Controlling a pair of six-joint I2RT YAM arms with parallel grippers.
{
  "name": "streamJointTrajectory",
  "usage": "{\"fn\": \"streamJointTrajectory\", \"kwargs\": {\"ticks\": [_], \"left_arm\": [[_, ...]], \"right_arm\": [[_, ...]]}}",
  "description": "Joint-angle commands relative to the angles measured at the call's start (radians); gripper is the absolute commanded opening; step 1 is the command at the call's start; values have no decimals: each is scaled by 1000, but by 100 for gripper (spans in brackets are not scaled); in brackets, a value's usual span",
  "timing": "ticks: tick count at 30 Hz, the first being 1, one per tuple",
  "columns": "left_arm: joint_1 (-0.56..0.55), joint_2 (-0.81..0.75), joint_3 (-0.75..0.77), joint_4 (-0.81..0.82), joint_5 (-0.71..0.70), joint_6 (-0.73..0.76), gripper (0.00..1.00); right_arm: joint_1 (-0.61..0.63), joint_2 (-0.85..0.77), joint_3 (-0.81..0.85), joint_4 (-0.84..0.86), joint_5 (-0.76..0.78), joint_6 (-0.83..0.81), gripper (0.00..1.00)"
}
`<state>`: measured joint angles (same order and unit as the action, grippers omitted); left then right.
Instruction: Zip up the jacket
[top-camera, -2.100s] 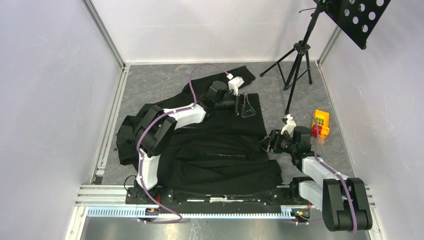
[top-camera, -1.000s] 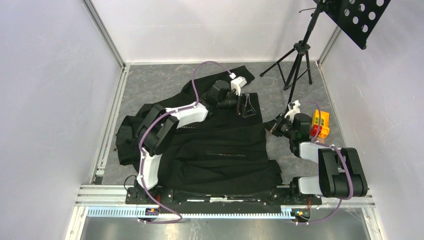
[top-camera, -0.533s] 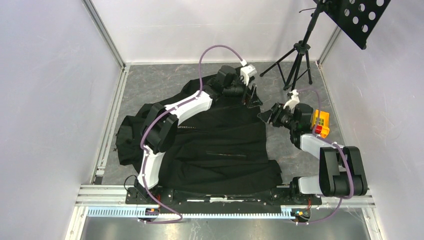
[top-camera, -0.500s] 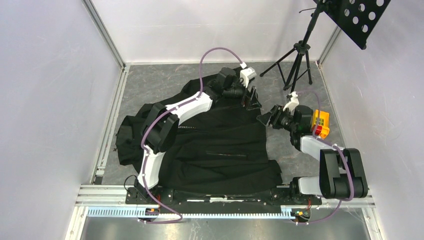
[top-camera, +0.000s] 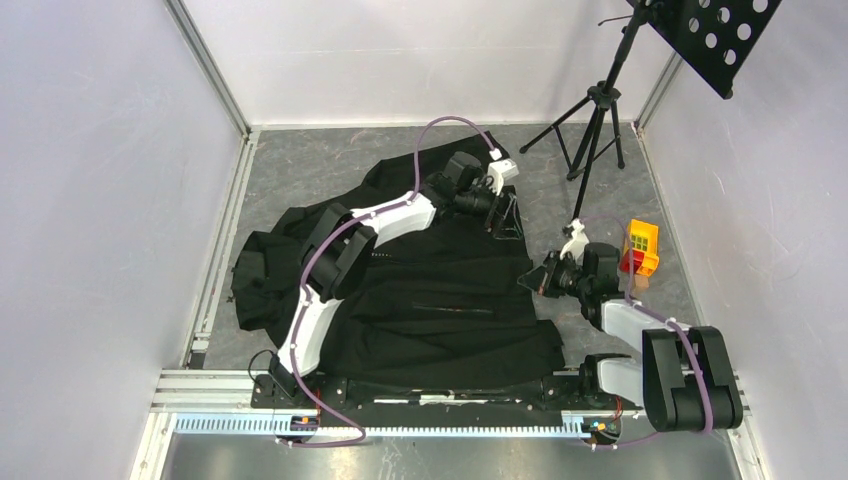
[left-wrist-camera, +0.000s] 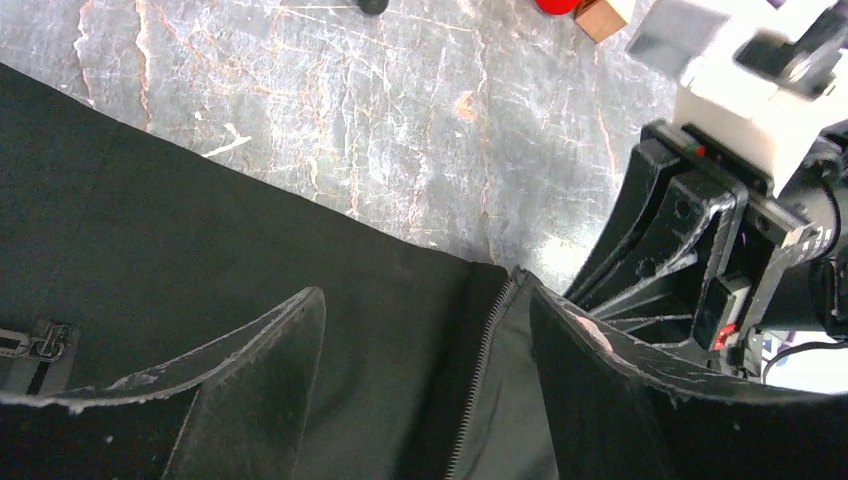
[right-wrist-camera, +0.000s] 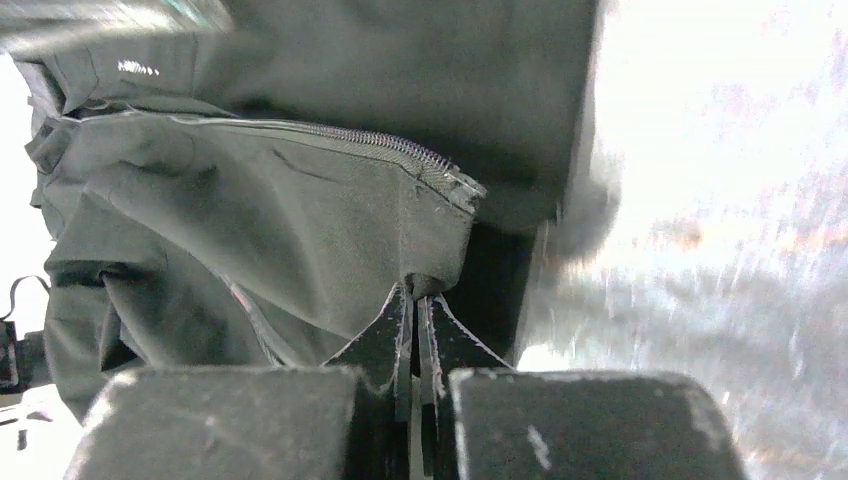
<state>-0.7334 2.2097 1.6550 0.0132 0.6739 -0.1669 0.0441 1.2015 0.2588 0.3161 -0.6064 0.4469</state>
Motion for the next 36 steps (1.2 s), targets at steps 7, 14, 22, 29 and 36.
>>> {"fn": "streamJointTrajectory", "kwargs": {"ticks": [7,14,22,29,36], "left_arm": [[-90,67,168,-276,-121,277,82],[-159,111,246,-417,-253,425,85],[-209,116,234,-410,-391,501,80],[-238,160,277,-436,-498,536,68],[-241,175,313,-447,-507,533,42]], "right_arm": [[10,-155,-85,-271,99,55,0],[9,-132,-82,-282,131,24,0],[9,-148,-81,-267,131,29,0],[9,-175,-88,-261,140,35,0],[10,-193,-92,-258,185,5,0]]}}
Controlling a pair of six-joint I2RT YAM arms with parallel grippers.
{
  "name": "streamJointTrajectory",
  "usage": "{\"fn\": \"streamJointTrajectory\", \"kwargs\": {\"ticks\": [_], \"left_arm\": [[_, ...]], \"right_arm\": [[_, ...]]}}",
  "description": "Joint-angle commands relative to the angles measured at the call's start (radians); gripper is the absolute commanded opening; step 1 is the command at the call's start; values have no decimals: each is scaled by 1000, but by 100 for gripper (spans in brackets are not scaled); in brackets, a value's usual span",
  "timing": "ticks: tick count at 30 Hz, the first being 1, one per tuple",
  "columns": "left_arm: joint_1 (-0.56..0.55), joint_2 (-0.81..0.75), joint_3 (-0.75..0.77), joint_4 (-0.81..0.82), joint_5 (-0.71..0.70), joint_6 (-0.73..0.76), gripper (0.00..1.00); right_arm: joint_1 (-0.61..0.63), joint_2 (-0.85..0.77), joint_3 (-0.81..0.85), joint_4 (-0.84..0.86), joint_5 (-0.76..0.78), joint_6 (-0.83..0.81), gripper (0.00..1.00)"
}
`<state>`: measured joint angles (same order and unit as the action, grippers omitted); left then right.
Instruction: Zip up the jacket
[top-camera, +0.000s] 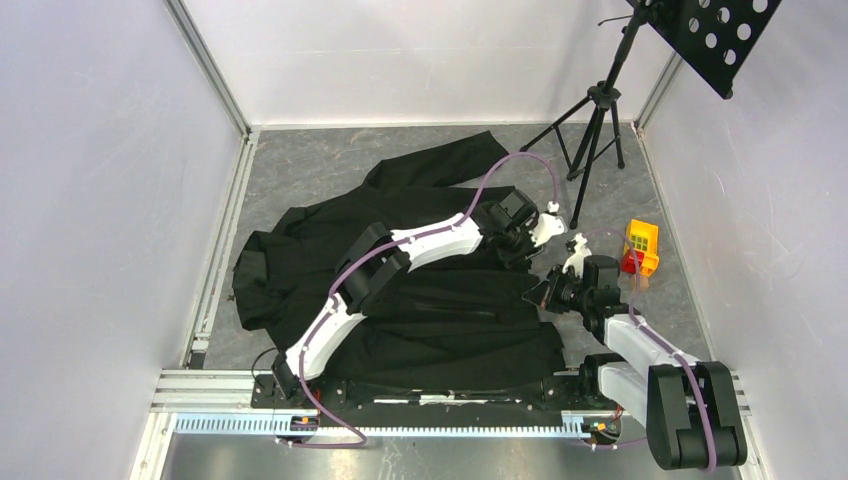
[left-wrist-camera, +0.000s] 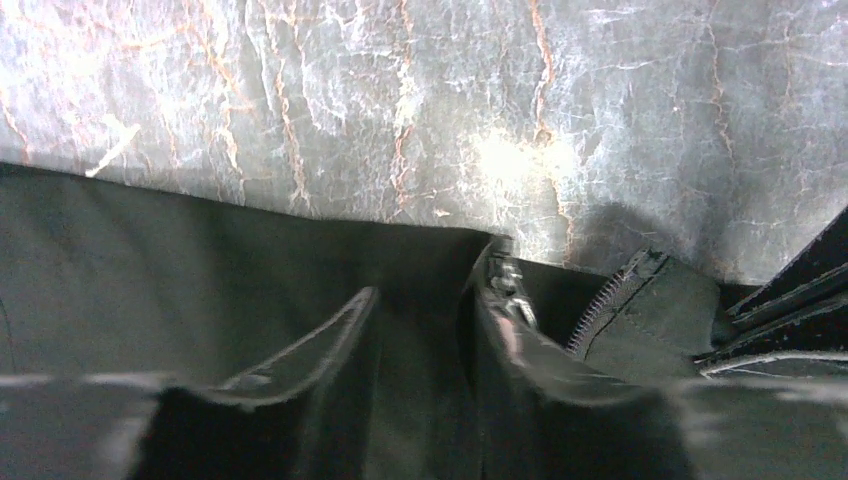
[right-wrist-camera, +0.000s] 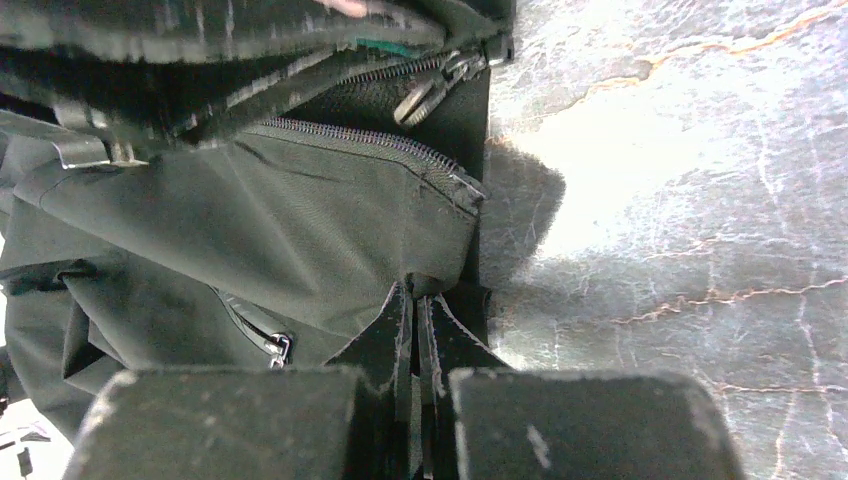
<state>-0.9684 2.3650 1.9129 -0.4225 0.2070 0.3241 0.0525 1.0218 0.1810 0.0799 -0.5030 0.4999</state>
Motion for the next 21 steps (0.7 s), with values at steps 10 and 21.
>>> {"fn": "streamJointTrajectory", "kwargs": {"ticks": [10,21], "left_arm": [[136,-200,-243,406,256,-218,2],[234,-198,-303,601,476,-445,2]], "right_arm": [[0,92,15,103,94,-87,3],[1,157,145,73,69,-148,24]]}}
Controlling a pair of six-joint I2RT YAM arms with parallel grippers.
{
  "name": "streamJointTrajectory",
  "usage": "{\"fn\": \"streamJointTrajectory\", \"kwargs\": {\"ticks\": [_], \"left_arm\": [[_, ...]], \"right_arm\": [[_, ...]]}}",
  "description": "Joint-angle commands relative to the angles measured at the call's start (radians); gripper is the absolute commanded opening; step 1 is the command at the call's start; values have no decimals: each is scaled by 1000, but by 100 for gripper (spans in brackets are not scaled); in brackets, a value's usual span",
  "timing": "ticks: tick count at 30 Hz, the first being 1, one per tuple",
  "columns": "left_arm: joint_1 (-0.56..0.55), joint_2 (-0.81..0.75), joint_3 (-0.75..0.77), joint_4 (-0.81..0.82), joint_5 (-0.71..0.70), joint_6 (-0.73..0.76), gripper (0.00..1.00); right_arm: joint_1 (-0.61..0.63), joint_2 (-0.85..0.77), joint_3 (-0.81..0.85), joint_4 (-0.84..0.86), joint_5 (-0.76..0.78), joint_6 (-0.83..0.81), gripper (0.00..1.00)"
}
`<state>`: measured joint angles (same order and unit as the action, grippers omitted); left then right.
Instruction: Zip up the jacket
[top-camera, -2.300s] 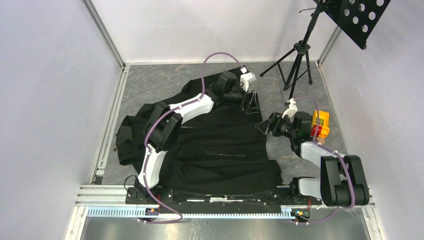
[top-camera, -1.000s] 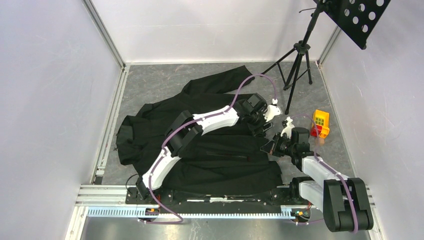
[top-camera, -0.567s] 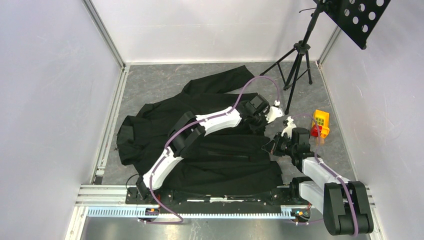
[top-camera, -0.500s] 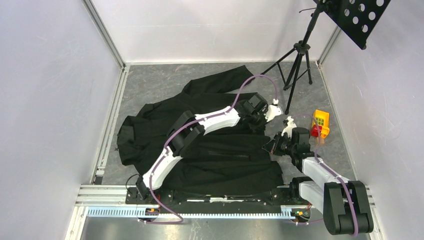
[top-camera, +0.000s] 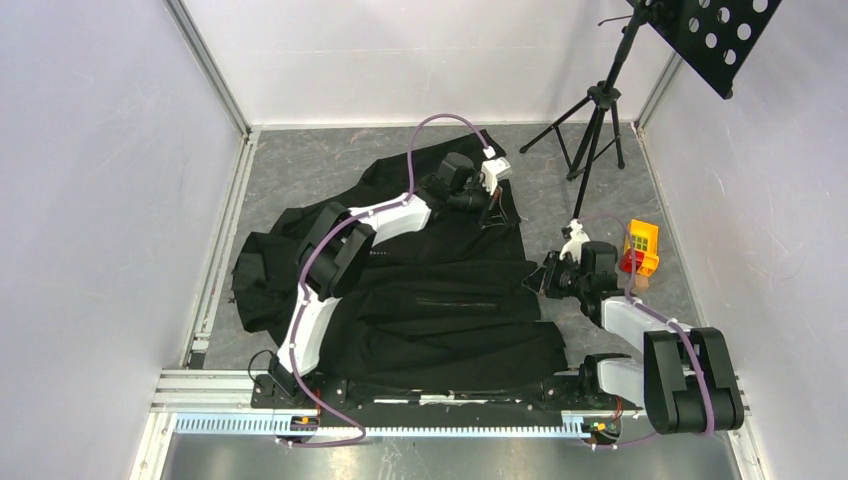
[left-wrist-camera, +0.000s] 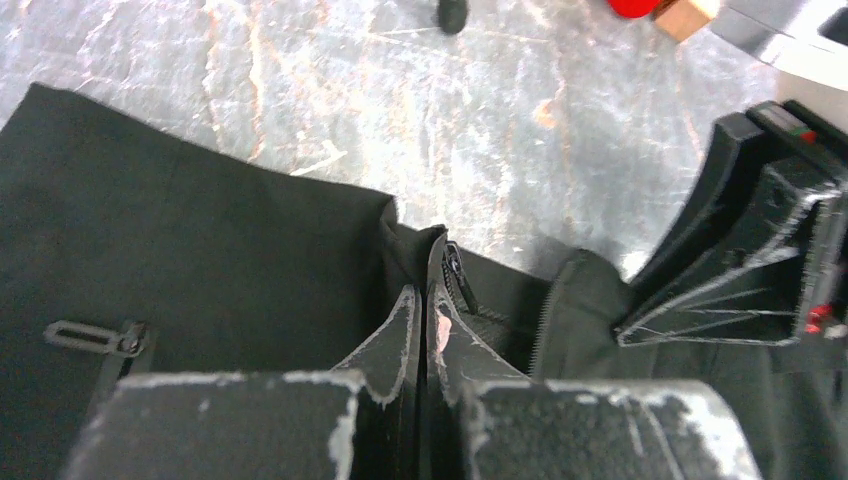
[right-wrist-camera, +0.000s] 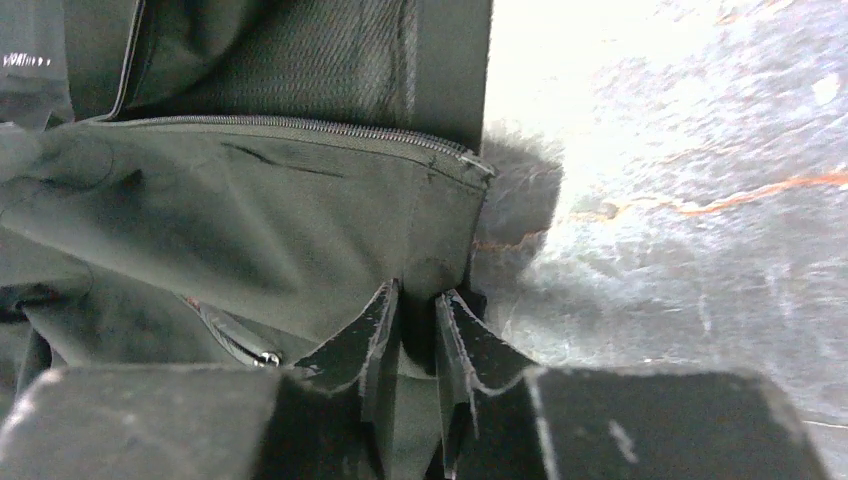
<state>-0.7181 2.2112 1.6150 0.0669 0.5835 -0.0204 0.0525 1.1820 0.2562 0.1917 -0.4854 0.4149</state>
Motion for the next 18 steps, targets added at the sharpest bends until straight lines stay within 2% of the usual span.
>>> {"fn": "streamJointTrajectory", "kwargs": {"ticks": [1,7,11,14,18], "left_arm": [[-17,-45,-6,120,105,-104,2],[-15,-47,-14,122,117,-108,2],[-10,-50,-14,120,139,-112,2],[4,-49,-14,121,174,-123,2],[21,-36,-5,128,213,-148,2]], "right_arm": [[1,-8,85,-44,52,-67,28],[-45,-5,141,24,-51,6,50],[-86,-3,162,53,-51,5,64],[-113,26,132,102,-85,15,65],[-126,40,3,307,-113,81,64]]}}
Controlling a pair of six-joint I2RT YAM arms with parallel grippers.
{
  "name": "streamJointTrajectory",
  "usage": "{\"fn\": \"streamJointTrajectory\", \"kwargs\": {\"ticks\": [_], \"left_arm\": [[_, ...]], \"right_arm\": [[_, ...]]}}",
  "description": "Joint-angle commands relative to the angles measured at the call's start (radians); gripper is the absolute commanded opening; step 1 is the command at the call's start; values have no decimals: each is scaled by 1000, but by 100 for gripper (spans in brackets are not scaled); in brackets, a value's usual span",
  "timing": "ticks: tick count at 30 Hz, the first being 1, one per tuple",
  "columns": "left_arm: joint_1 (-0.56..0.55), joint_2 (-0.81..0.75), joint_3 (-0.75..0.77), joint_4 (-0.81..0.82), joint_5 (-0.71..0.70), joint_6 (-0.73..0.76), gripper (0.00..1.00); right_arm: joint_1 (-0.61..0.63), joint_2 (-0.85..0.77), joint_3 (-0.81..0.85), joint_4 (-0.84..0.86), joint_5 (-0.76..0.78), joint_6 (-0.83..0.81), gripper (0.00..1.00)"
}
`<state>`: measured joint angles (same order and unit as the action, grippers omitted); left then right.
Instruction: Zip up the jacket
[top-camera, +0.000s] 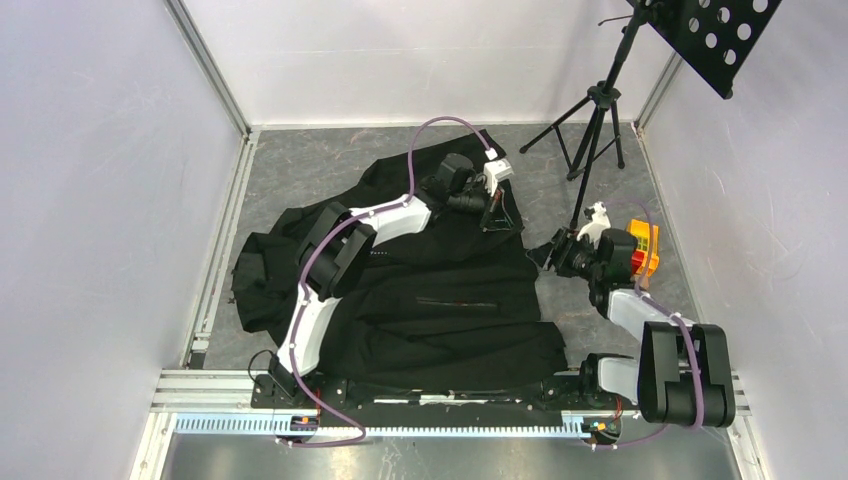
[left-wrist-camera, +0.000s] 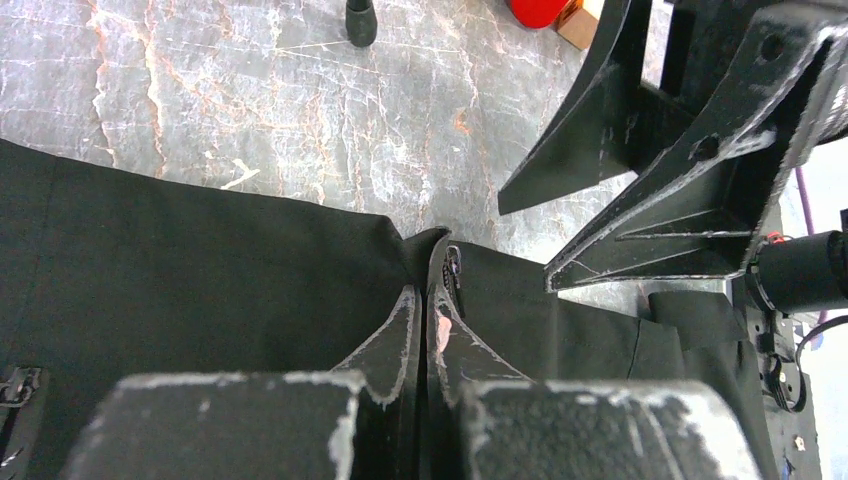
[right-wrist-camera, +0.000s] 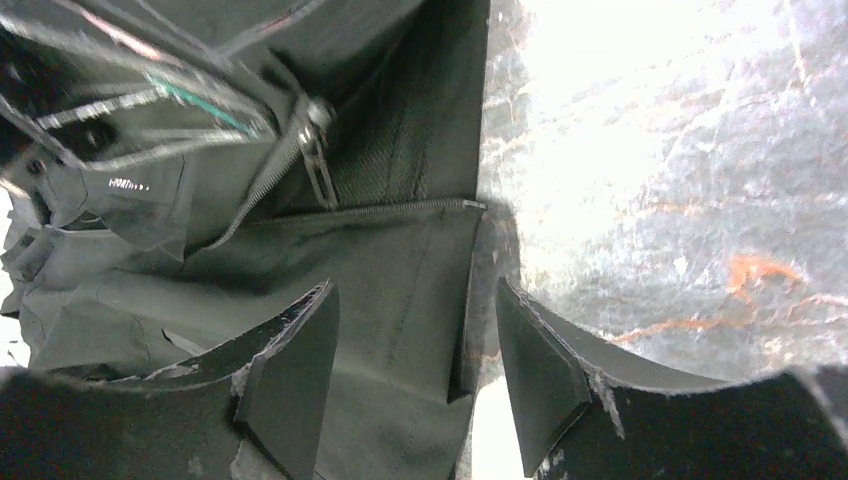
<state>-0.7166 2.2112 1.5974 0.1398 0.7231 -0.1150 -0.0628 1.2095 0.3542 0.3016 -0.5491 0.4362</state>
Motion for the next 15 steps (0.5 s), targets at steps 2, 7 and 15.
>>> {"fn": "streamJointTrajectory", "kwargs": {"ticks": [2,7,15], "left_arm": [[21,-29,18,55,95,-60,2],[38,-10,37,55,129,-89,2],[42,5,47,61,146,-108,2]], "right_arm": [[-18,32,-154,327,-63,120,62],[-22,72,-215,454,-68,182,56],[-19,189,-274,744,-47,349,39]]}}
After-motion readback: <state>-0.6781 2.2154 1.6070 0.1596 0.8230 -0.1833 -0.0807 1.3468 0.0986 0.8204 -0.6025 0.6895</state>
